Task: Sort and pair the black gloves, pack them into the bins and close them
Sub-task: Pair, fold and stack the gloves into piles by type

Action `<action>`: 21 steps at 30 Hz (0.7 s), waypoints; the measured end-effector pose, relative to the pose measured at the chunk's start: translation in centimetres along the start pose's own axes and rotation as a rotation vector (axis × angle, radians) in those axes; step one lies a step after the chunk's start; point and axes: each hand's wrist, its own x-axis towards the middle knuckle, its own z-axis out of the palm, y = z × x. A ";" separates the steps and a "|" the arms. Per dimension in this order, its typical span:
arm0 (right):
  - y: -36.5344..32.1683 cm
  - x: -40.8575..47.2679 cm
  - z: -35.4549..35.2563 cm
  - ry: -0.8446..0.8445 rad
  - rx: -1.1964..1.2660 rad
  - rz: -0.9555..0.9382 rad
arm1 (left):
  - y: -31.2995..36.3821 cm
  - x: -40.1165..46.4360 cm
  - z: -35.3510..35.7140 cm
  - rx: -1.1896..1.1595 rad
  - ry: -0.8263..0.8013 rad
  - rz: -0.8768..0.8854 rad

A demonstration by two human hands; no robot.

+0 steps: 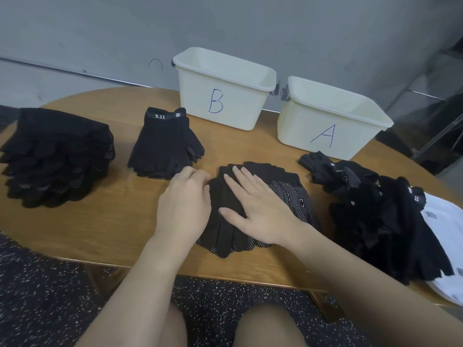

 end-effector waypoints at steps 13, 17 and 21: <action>0.6 -0.2 0.5 0.036 0.020 0.053 | -1.4 -2.6 0.3 0.298 -0.499 0.288; 0.5 -0.1 0.5 0.017 0.004 0.069 | -2.0 -3.8 -1.2 0.326 -0.559 0.298; 0.1 -0.2 0.3 0.011 -0.006 0.074 | -2.7 -4.9 -2.4 0.327 -0.572 0.309</action>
